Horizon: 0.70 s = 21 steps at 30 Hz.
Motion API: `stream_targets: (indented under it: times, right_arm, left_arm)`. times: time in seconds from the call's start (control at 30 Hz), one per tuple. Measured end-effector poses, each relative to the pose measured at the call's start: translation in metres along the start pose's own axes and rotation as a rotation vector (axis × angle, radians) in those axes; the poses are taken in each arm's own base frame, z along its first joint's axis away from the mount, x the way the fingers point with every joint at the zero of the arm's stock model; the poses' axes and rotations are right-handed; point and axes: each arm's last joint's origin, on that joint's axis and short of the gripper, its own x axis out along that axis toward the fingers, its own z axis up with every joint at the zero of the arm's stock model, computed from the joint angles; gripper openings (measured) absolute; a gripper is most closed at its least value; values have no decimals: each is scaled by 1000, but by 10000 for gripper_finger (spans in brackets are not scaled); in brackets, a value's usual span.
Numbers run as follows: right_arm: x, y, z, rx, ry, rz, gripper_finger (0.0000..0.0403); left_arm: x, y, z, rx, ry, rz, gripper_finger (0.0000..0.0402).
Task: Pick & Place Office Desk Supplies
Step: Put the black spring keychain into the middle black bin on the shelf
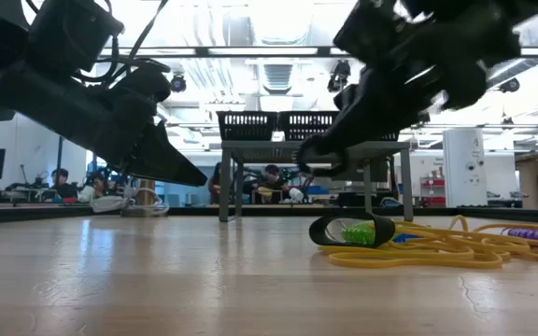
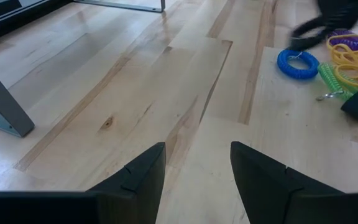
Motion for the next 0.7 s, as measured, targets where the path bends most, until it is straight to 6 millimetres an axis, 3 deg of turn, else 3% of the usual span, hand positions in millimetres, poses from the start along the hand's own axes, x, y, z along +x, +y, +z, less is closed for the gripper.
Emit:
stream_targets:
  times: [0.2, 0.43, 0.6, 0.7]
  right_arm:
    - [14, -14, -7, 34, -352, -167, 44]
    - [8, -23, -4, 2, -786, -236, 44]
    - [-9, -34, 18, -8, -900, -292, 44]
    - [-27, -49, 37, 5, -866, -326, 43]
  left_arm:
    - [0, 0, -1, 3, 5, 2, 186]
    - [0, 0, -1, 4, 5, 2, 186]
    - [0, 0, -1, 4, 5, 2, 186]
    - [0, 0, -1, 4, 6, 2, 186]
